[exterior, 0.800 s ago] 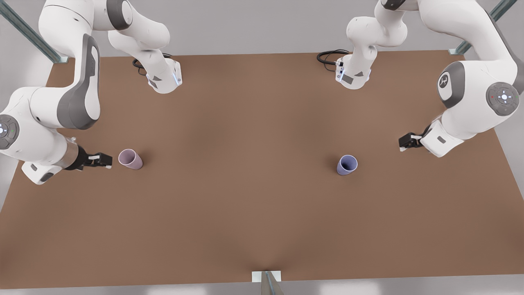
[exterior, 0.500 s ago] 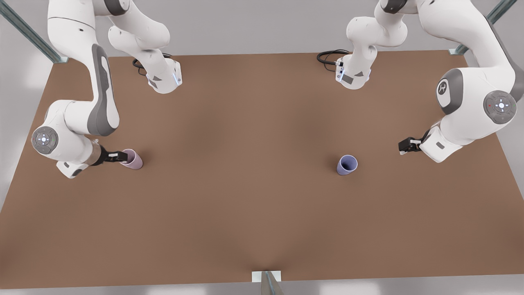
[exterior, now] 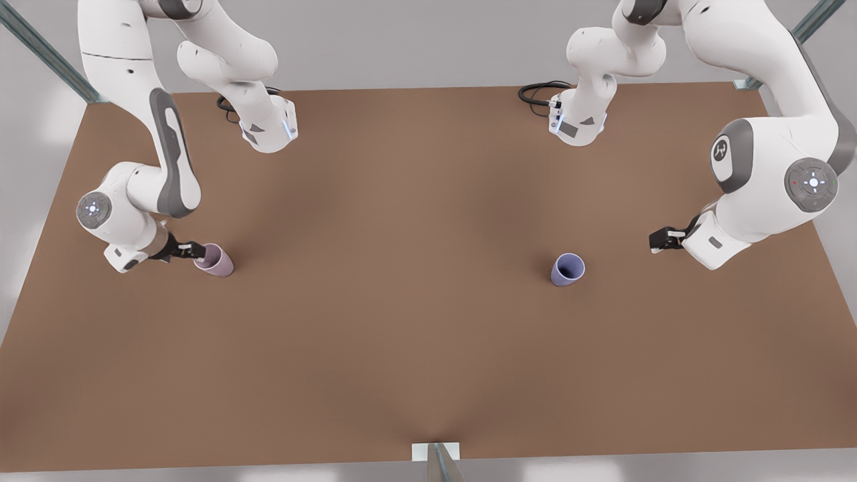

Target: Stack the cups, with the pink cup at the bottom and the purple cup at the top

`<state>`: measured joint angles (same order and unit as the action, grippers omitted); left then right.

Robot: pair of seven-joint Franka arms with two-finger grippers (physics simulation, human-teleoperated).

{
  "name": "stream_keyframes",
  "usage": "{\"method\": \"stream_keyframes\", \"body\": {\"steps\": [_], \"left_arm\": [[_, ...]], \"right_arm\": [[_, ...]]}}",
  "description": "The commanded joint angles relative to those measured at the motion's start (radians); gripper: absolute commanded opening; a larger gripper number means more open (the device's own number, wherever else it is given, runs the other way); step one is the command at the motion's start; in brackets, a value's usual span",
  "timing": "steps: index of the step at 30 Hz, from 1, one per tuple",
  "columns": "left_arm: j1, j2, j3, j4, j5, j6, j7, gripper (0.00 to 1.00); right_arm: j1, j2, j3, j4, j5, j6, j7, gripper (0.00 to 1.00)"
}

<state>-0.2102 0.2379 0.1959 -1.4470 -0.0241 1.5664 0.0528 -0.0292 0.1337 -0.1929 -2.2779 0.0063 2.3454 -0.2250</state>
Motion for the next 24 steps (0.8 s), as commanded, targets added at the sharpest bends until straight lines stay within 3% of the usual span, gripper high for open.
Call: {"method": "stream_keyframes", "body": {"steps": [1,16,18,19,21,24], "left_arm": [[0.000,-0.002,0.000,0.000,0.000,-0.002,-0.002,1.00],[-0.001,-0.020,-0.009,0.013,-0.011,0.009,-0.007,1.00],[-0.001,-0.014,-0.012,0.013,-0.011,0.015,-0.007,1.00],[-0.001,-0.025,-0.012,0.014,-0.013,0.012,-0.007,1.00],[-0.001,-0.019,-0.010,0.014,-0.010,0.017,-0.007,1.00],[-0.011,-0.066,-0.019,-0.024,-0.008,0.037,-0.010,1.00]], "right_arm": [[0.000,0.017,0.000,-0.014,0.003,0.077,-0.114,1.00],[-0.009,0.081,0.000,-0.074,0.006,0.141,-0.114,1.00],[-0.009,0.089,0.000,-0.072,0.032,0.141,-0.113,0.89],[-0.008,0.089,0.000,-0.072,0.032,0.140,-0.113,0.69],[-0.008,0.089,0.000,-0.072,0.032,0.140,-0.113,0.49],[-0.006,0.089,0.000,-0.071,0.035,0.138,-0.109,0.40]]}}
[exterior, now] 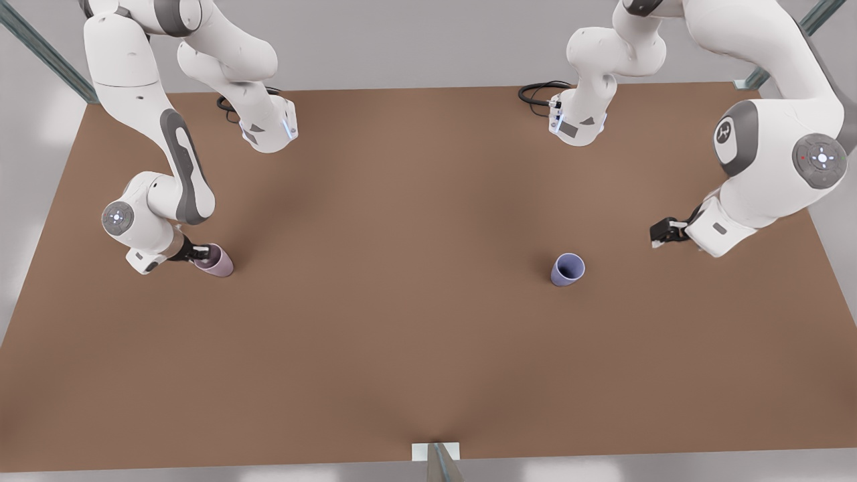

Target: Stack the cups, with the pink cup at the bottom and the purple cup at the top

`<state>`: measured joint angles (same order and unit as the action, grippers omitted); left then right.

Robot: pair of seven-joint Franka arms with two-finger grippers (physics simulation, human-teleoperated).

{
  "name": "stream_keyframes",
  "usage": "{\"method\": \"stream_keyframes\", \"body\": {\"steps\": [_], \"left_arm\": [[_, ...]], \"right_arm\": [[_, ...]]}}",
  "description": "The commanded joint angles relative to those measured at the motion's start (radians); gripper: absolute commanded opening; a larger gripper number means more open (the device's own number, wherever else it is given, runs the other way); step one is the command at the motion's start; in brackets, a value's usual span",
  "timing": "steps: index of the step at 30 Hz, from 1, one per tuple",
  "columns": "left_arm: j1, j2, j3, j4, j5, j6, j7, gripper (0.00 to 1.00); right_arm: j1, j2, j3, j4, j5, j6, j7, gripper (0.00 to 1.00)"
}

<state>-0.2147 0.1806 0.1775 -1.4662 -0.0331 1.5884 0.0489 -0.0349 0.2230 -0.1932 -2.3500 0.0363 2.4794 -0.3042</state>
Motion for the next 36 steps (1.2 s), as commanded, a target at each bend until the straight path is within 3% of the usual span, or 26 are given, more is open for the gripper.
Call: {"method": "stream_keyframes", "body": {"steps": [1,3,12,15,23,29,34,36], "left_arm": [[-0.008,-0.021,-0.009,-0.022,0.001,0.010,-0.004,1.00],[-0.023,-0.010,-0.009,-0.025,0.004,0.005,-0.014,1.00],[-0.023,0.020,-0.009,-0.043,0.007,0.031,-0.004,1.00],[-0.023,0.025,-0.009,-0.042,0.007,0.044,-0.004,1.00],[-0.023,0.030,-0.007,-0.045,0.009,0.047,-0.008,1.00],[-0.023,0.034,-0.006,-0.043,0.009,0.061,-0.009,1.00],[-0.023,0.037,-0.007,-0.046,0.007,0.058,-0.014,1.00],[-0.087,0.068,-0.013,-0.083,-0.002,0.062,-0.018,1.00]], "right_arm": [[0.003,-0.001,0.000,0.001,0.010,0.004,-0.026,0.33],[0.007,0.002,0.000,0.001,0.031,0.001,-0.027,0.21],[0.033,-0.082,0.000,0.034,0.034,-0.076,-0.030,0.21],[0.121,-0.091,0.001,0.070,0.036,-0.111,-0.007,0.21],[0.492,-0.054,0.011,0.222,0.047,-0.211,0.470,0.21],[0.754,0.104,0.047,0.455,0.054,-0.298,0.928,0.21],[0.805,0.228,0.133,0.644,0.086,-0.327,1.111,0.21],[0.825,0.289,0.162,0.719,0.086,-0.327,1.195,0.21]]}}
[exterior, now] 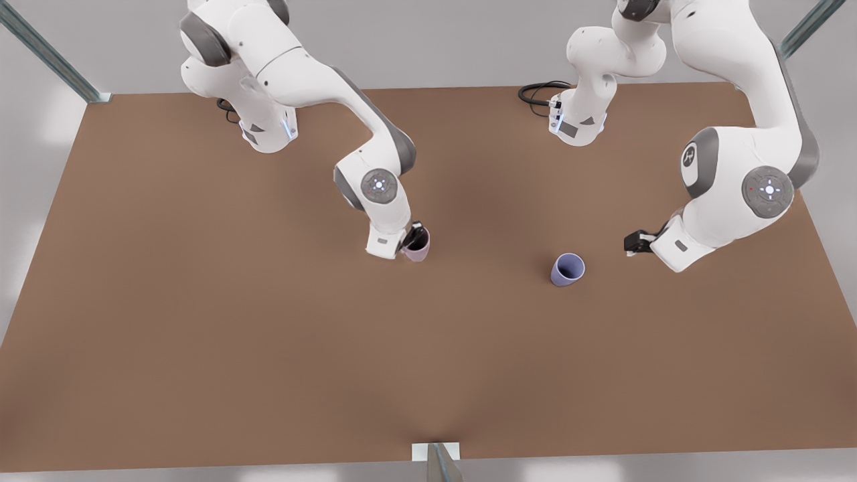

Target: Stack the cups, with the pink cup at the bottom and the purple cup at the top

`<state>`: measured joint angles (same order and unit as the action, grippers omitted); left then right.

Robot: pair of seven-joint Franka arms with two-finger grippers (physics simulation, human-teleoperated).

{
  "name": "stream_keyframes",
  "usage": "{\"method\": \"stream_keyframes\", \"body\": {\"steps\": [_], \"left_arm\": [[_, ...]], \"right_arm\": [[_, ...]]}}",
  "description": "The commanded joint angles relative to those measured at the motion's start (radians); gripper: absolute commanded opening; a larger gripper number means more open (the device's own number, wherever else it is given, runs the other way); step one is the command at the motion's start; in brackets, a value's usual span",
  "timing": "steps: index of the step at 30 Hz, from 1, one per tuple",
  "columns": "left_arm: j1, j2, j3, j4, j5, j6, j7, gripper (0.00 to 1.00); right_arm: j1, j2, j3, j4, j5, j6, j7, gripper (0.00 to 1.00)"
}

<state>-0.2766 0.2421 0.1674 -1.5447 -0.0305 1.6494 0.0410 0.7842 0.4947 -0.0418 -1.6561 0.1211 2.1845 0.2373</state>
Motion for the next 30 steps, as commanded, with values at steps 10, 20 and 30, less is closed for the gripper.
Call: {"method": "stream_keyframes", "body": {"steps": [10,20,30], "left_arm": [[-0.098,0.094,0.021,-0.212,-0.003,0.267,-0.018,1.00],[-0.092,0.126,0.020,-0.367,-0.005,0.435,-0.019,1.00],[-0.092,0.172,0.020,-0.419,-0.005,0.487,-0.018,1.00]], "right_arm": [[0.064,0.162,0.051,0.096,-0.017,-0.017,0.741,0.21],[0.066,0.180,0.051,0.096,-0.023,-0.015,0.746,0.21],[0.073,0.182,0.051,0.096,-0.023,-0.014,0.748,1.00]]}}
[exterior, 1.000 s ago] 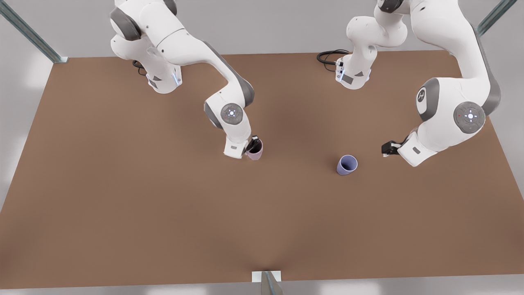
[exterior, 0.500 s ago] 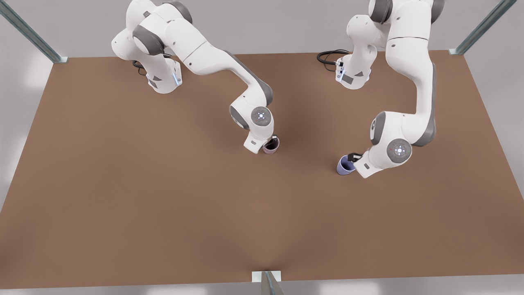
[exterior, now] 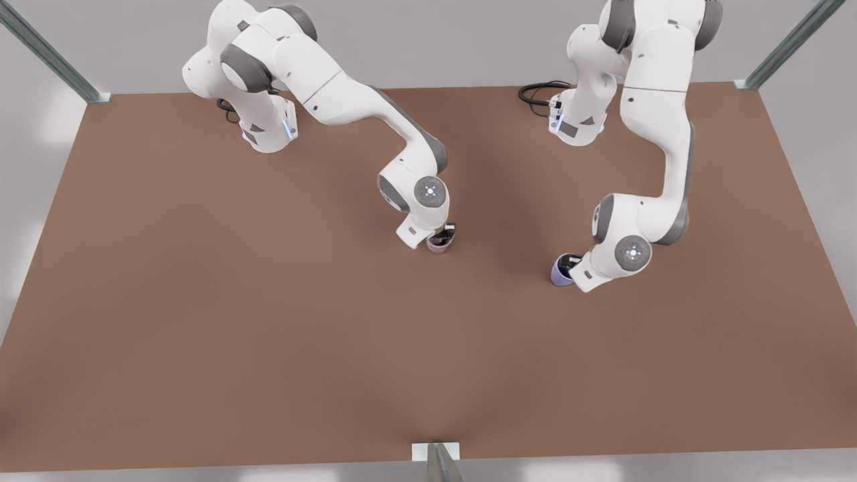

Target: Stack the cups, with the pink cup at the bottom and the purple cup at the top

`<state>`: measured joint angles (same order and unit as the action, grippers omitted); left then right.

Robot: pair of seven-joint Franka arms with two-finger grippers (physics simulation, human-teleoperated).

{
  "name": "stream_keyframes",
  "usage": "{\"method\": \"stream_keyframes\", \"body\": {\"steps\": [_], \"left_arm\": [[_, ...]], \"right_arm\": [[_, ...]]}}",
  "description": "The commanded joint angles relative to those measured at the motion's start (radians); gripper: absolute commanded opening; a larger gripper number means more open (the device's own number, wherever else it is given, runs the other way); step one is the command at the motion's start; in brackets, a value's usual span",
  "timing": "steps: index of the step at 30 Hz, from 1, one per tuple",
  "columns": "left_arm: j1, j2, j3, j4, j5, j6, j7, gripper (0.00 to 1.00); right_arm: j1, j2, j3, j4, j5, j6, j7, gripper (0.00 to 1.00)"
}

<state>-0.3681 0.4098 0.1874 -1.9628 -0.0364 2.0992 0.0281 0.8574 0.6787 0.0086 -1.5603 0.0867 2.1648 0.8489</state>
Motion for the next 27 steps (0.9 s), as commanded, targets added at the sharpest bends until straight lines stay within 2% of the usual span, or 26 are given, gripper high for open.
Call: {"method": "stream_keyframes", "body": {"steps": [1,5,7,8,9,10,13,16,17,18,20,25,27], "left_arm": [[0.000,0.007,0.000,-0.001,0.001,0.038,-0.005,1.00],[0.000,0.020,0.000,0.001,0.001,0.038,-0.007,1.00],[0.000,0.020,0.000,0.001,0.000,0.038,-0.010,0.90],[0.000,0.020,0.000,0.001,-0.032,0.036,-0.013,0.64],[-0.002,0.020,0.000,0.002,-0.079,0.036,-0.016,0.43],[0.000,0.021,0.000,0.001,-0.091,0.036,-0.022,0.38],[-0.006,0.027,-0.002,0.002,-0.100,0.036,-0.051,0.34],[-0.011,0.043,-0.002,0.005,-0.105,0.036,-0.050,0.32],[-0.011,0.043,-0.002,0.007,-0.105,0.036,-0.050,0.31],[-0.012,0.043,-0.002,0.008,-0.105,0.036,-0.051,0.27],[-0.012,0.038,-0.002,0.012,-0.105,0.035,-0.054,0.21],[-0.028,0.000,-0.003,0.042,-0.097,0.013,-0.054,0.21],[-0.051,0.010,-0.006,0.143,-0.094,-0.120,-0.089,0.21]], "right_arm": [[0.000,-0.007,-0.001,0.000,0.013,0.006,0.136,1.00],[-0.012,-0.048,-0.002,-0.001,0.013,-0.010,0.136,1.00],[-0.021,-0.076,-0.010,-0.003,0.013,-0.014,0.130,1.00],[-0.031,-0.088,-0.012,-0.001,0.015,-0.028,0.127,1.00],[-0.038,-0.099,-0.013,0.000,0.015,-0.048,0.122,1.00],[-0.066,-0.129,-0.012,0.000,0.019,-0.074,0.118,1.00],[-0.231,-0.247,-0.013,0.000,0.022,-0.203,-0.186,1.00],[-0.561,-0.367,-0.021,0.034,0.010,-0.407,-0.810,1.00],[-0.647,-0.377,-0.030,0.062,-0.004,-0.485,-0.910,1.00],[-0.710,-0.357,-0.032,0.138,-0.033,-0.577,-0.913,1.00],[-0.712,-0.360,-0.050,0.152,-0.137,-0.585,-0.909,1.00],[-0.755,-0.288,-0.070,0.198,-0.131,-0.576,-0.910,1.00],[-0.759,-0.238,-0.071,0.249,-0.133,-0.571,-0.909,1.00]]}}
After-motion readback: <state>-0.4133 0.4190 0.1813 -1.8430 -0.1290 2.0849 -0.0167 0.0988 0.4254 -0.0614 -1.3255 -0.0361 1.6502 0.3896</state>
